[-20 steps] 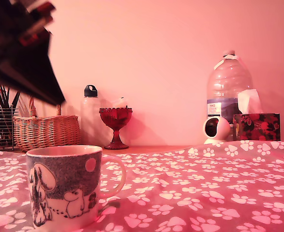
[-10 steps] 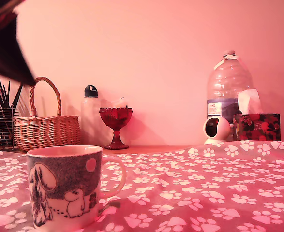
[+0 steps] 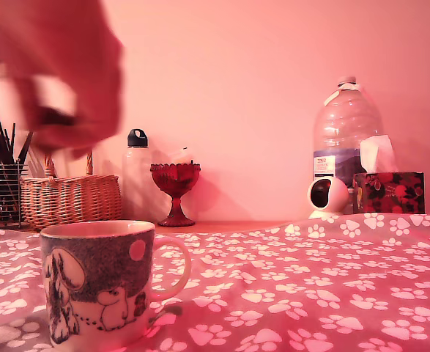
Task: Pick the coffee capsule and then drop it inside the coffee cup in front of you
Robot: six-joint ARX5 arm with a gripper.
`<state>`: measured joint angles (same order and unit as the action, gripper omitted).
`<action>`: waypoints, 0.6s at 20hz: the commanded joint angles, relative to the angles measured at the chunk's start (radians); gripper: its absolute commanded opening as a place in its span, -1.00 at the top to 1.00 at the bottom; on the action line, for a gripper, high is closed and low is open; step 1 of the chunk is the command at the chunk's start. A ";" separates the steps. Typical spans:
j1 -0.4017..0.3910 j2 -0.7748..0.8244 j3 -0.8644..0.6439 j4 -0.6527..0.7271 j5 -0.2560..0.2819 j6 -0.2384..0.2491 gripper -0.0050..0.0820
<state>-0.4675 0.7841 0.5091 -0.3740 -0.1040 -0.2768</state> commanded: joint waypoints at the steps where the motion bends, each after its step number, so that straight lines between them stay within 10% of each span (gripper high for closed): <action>1: 0.003 -0.034 -0.015 0.012 -0.015 -0.013 0.93; 12: 0.009 -0.051 -0.015 -0.059 -0.036 -0.031 0.93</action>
<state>-0.4633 0.7288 0.5091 -0.4370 -0.1341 -0.3046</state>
